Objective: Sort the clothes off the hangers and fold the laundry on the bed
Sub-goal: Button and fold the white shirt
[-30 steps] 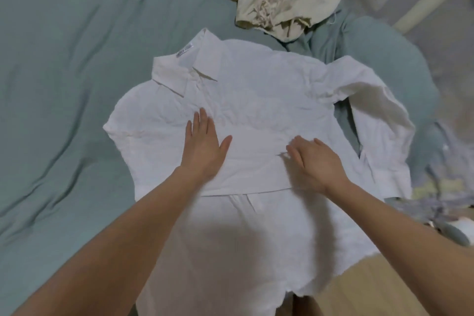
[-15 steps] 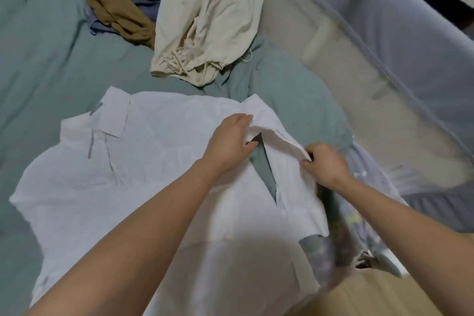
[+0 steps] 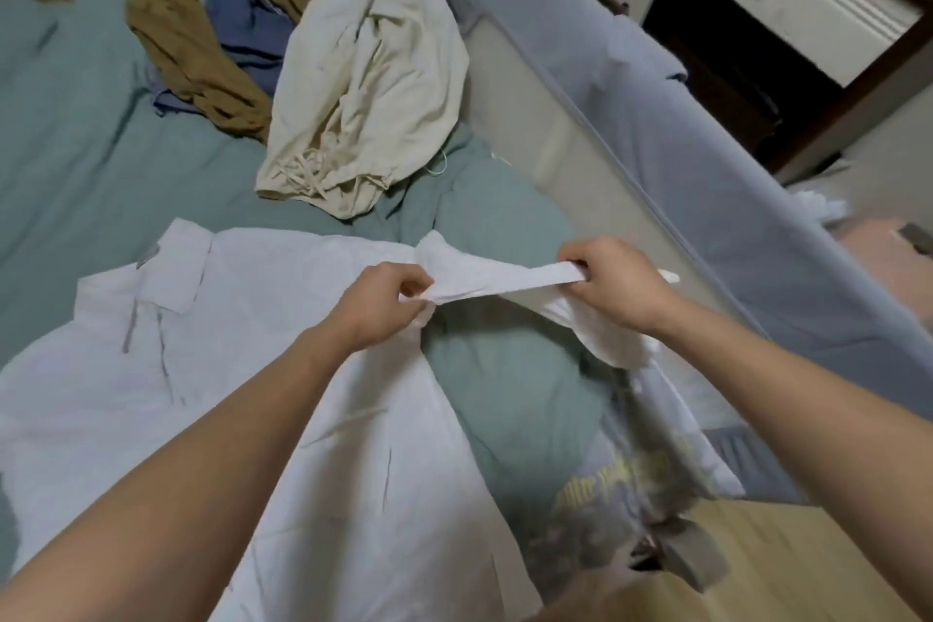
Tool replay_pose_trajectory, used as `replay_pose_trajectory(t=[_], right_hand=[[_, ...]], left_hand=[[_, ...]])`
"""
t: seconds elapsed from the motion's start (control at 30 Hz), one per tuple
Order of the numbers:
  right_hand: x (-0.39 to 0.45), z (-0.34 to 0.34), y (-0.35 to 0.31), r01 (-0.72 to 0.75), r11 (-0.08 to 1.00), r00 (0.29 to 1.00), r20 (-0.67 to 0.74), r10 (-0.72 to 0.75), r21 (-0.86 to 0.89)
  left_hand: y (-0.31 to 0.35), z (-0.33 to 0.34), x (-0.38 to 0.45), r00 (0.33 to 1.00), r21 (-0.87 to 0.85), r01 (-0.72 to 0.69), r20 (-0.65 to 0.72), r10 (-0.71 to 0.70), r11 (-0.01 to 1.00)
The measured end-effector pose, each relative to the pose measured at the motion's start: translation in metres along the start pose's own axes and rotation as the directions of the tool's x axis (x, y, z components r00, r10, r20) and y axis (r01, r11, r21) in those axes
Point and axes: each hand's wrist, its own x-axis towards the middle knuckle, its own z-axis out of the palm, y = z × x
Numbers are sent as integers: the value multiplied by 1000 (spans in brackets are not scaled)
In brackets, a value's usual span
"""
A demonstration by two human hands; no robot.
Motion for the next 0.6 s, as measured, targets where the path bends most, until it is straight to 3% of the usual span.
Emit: replay_pose_trajectory(t=[0.07, 0.13, 0.23, 0.37, 0.5, 0.57, 0.6], right_hand=[[10, -8, -20, 131, 976, 968, -192, -164, -174], [25, -13, -56, 249, 916, 883, -315, -348, -315], [51, -16, -133, 402, 763, 714, -348, -607, -506], [65, 20, -245, 576, 451, 449, -197, -871, -682], [46, 102, -321, 774, 116, 158, 12, -987, -623], [29, 146, -333, 877, 15, 85, 124, -989, -480], [21, 164, -334, 925, 8, 89, 194, -977, -381]], left_hand=[[0, -20, -13, 997, -281, 37, 80, -15, 959], [-2, -51, -31, 991, -574, 98, -23, -136, 813], [-19, -98, -59, 922, -803, 135, -113, -371, 580], [-71, -140, -116, 818, -835, 173, -173, -548, 522], [-131, -151, -178, 731, -863, 212, -172, -660, 459], [-162, -145, -202, 664, -877, 251, -152, -732, 409], [-178, -140, -212, 629, -873, 287, -140, -765, 396]])
